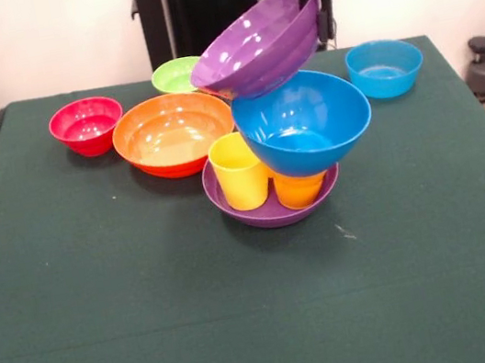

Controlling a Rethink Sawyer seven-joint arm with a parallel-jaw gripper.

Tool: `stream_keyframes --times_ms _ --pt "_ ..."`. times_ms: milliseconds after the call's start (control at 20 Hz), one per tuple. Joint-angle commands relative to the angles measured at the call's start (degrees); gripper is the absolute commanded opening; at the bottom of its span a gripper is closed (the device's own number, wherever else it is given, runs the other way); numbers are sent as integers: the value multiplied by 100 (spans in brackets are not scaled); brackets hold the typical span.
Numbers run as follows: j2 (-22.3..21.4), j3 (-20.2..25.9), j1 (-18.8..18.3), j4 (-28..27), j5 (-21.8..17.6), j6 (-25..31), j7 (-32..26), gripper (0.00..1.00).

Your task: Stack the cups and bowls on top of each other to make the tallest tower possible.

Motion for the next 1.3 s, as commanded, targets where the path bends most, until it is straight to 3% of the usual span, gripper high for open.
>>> stream_keyframes --times_ms 50,550,1300 --pt "223 -94 247 -240 194 -419 1042 0" --pt "402 -292 439 -394 352 -514 987 0" --pt "856 -350 233 -747 146 -530 432 0"
